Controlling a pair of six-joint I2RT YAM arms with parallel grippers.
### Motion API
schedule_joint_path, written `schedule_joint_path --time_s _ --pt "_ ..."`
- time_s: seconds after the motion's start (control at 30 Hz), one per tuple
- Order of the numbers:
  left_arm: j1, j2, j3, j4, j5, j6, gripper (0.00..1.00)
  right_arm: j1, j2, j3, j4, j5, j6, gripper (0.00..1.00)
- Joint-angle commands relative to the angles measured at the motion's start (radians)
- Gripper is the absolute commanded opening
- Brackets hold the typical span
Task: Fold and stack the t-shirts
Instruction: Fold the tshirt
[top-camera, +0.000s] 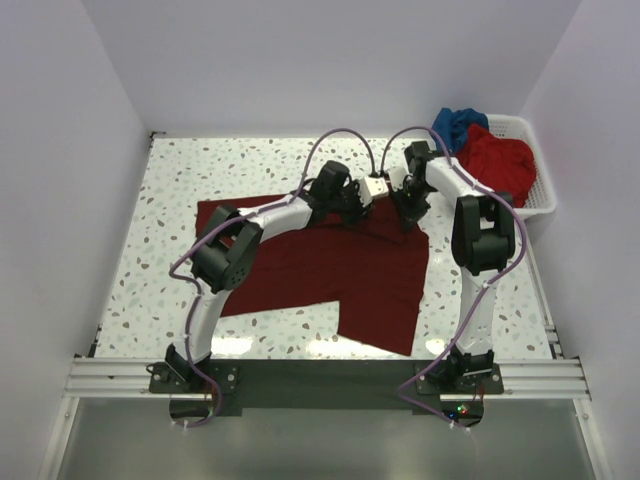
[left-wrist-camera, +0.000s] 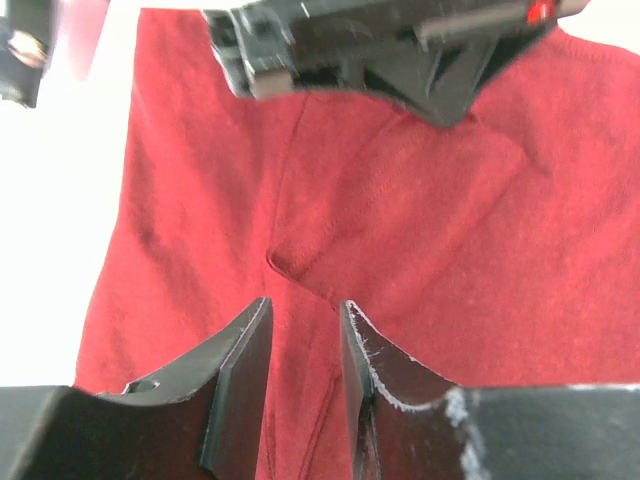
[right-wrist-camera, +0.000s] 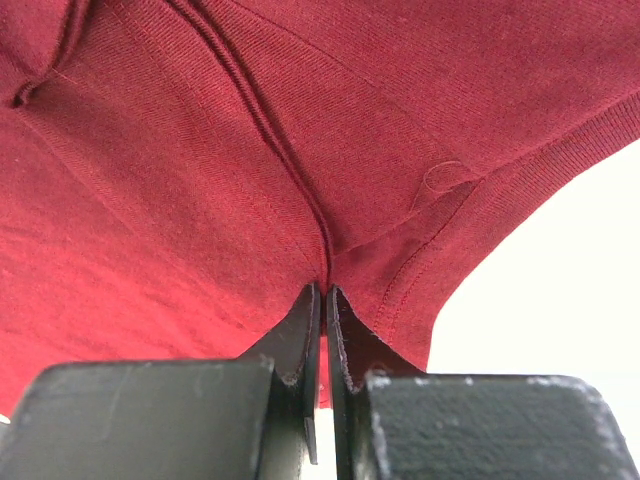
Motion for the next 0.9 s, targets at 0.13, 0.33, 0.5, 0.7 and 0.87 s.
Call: schedule_joint_path --time_s 0.13,0.33,0.5,0.7,0.87 --pt "-0.011 0.063 0.112 -0.002 -0.006 -0.049 0.41 -0.002 -0.041 0.038 -0.028 -0.012 -0.009 0.0" --pt "-0.014 0.121 0.184 -0.081 -0.044 -0.048 0.41 0.0 -0.042 0.04 -0.031 -0.009 -0.012 0.0" --pt "-0.014 0.112 0.16 -0.084 -0.01 -0.037 0.41 -0.002 -0.035 0.061 -0.04 -0.012 -0.01 0.0" --pt "-0.014 0.104 0.141 -0.093 -0.055 -0.045 0.42 -0.002 -0.033 0.066 -0.045 -0.01 -0.01 0.0" --pt "-0.012 0.071 0.111 -0.073 -0.069 -0.039 0.42 -0.002 -0.035 0.066 -0.046 -0.015 -0.01 0.0"
